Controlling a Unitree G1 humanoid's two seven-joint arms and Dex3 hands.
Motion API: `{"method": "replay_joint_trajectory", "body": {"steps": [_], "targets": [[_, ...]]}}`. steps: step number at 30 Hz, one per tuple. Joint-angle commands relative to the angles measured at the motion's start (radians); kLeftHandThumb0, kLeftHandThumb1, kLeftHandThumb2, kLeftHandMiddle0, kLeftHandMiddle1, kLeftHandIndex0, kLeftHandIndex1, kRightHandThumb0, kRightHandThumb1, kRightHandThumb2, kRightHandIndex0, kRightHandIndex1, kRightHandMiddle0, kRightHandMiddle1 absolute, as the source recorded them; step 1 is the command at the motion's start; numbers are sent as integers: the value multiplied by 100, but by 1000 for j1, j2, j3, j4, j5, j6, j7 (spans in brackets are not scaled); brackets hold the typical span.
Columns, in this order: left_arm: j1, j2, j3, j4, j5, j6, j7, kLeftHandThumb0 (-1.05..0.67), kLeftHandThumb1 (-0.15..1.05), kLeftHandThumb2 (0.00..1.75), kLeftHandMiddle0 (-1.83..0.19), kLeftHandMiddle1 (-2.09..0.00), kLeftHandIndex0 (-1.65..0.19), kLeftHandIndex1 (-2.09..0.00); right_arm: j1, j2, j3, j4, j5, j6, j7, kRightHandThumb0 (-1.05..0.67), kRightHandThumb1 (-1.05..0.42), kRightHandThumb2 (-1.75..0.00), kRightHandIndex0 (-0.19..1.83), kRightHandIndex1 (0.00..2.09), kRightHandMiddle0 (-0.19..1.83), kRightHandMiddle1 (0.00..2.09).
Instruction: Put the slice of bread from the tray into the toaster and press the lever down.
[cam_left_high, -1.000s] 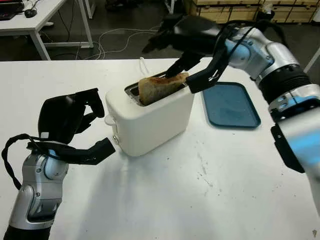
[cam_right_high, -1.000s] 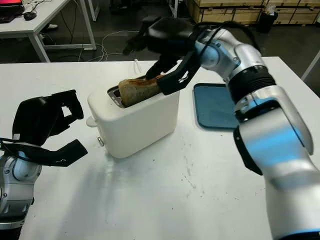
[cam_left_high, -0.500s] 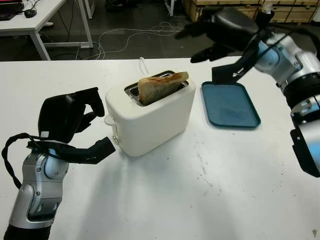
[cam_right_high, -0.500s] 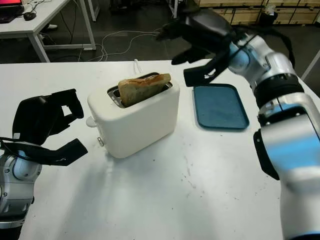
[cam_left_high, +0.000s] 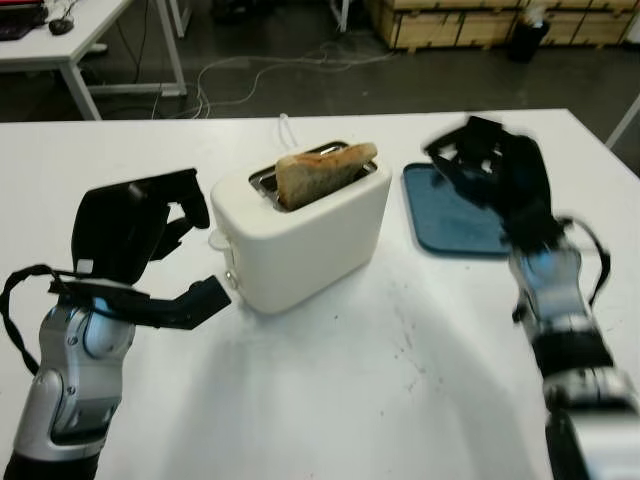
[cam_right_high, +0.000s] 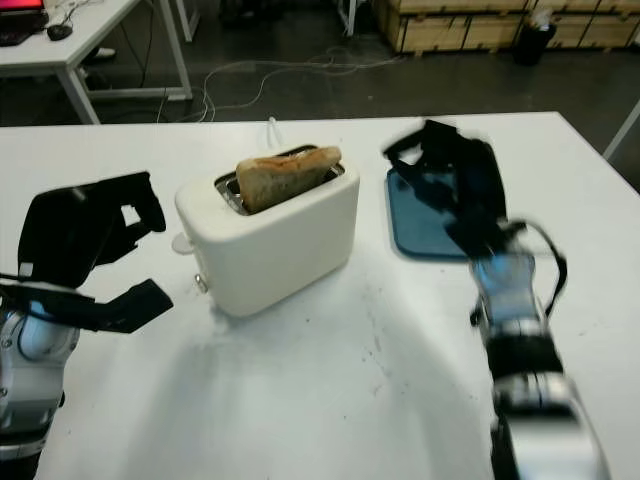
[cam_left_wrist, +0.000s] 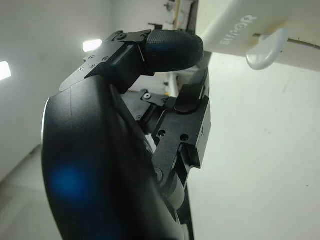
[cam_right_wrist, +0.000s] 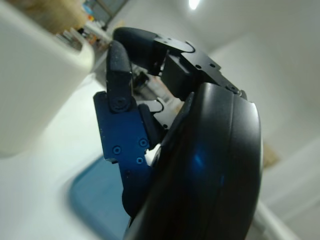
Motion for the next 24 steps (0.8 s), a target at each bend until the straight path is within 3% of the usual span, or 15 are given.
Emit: {"method": "replay_joint_trajectory", "body": {"steps": [1, 5, 12, 16, 20, 24], "targets": [[-4, 23, -4, -5, 19, -2, -26, 5, 86, 0, -99, -167, -88, -143, 56, 34, -33, -82, 15, 40, -38, -45, -92, -44, 84, 174, 50, 174], [-12, 47, -10, 31, 5, -28, -38, 8, 83, 0, -108, -145, -105, -96, 149, 73, -58, -156, 12, 71, -61, -49, -92, -42, 79, 175, 54, 163], [-11, 63, -27, 55, 13, -25, -69, 10, 81, 0, -114, -132, -116, -45, 232, 130, -76, -255, 21, 171, -66, -47, -92, -36, 73, 175, 57, 155], [-7, 66, -30, 63, 16, -22, -75, 13, 81, 0, -117, -125, -120, -29, 235, 128, -70, -273, -9, 193, -67, -47, -92, -35, 74, 175, 55, 162], [-2, 71, -36, 73, 25, -14, -83, 13, 82, 1, -118, -120, -123, -25, 230, 107, -45, -281, -19, 199, -15, -48, -92, -38, 75, 175, 47, 173], [2, 72, -39, 79, 29, -21, -75, 13, 83, 1, -119, -120, -123, -21, 227, 112, -19, -292, -29, 196, 21, -47, -92, -38, 83, 175, 53, 174]]}}
